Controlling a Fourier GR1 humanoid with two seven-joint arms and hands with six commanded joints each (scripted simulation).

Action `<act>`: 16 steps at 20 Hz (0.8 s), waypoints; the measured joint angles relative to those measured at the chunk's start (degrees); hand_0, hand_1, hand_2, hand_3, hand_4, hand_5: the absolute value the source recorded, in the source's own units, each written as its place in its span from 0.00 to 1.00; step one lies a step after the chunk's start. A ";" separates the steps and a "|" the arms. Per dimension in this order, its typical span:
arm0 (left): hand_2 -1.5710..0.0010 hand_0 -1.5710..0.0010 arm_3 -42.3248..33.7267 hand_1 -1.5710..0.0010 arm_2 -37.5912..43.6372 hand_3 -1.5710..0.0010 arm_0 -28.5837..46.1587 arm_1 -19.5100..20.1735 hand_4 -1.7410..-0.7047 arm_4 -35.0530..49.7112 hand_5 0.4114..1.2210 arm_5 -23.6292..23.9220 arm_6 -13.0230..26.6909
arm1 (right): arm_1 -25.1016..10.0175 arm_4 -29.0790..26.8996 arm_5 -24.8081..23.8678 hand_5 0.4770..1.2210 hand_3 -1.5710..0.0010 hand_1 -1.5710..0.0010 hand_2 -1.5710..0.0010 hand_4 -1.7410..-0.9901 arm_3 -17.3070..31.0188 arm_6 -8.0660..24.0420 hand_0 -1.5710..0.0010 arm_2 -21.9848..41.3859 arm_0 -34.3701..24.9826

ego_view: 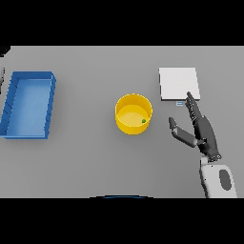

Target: Pick up the red beaker and tilt it to pour out 1 green nut into yellow bowl. Pick up the yellow bowl and place it on the metallic measuring scale.

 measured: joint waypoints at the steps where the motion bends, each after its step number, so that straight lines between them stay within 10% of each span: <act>1: 0.00 0.00 -2.71 0.00 -0.01 0.03 2.59 -0.30 0.00 0.62 1.00 0.53 1.93 | -0.01 -0.33 0.13 0.31 1.00 1.00 1.00 0.58 0.04 -0.11 1.00 -0.17 -0.03; 9: 0.00 0.00 -20.21 0.00 2.40 0.16 17.29 -1.40 0.00 1.33 0.91 1.82 5.89 | -0.28 0.27 -0.15 0.33 1.00 1.00 1.00 0.54 0.27 -1.05 1.00 -0.17 0.40; 12: 0.00 0.00 -24.98 0.00 3.03 0.08 20.66 -3.23 0.15 1.21 0.68 1.34 5.72 | -0.46 0.82 -0.14 0.34 1.00 1.00 1.00 0.55 0.09 -0.86 1.00 0.15 0.19; 16: 0.10 0.00 -28.53 0.03 4.77 0.46 22.89 -5.73 0.59 0.88 0.45 -2.62 5.82 | 0.06 1.21 -0.29 0.34 1.00 1.00 1.00 0.55 -0.47 -0.56 1.00 0.74 0.95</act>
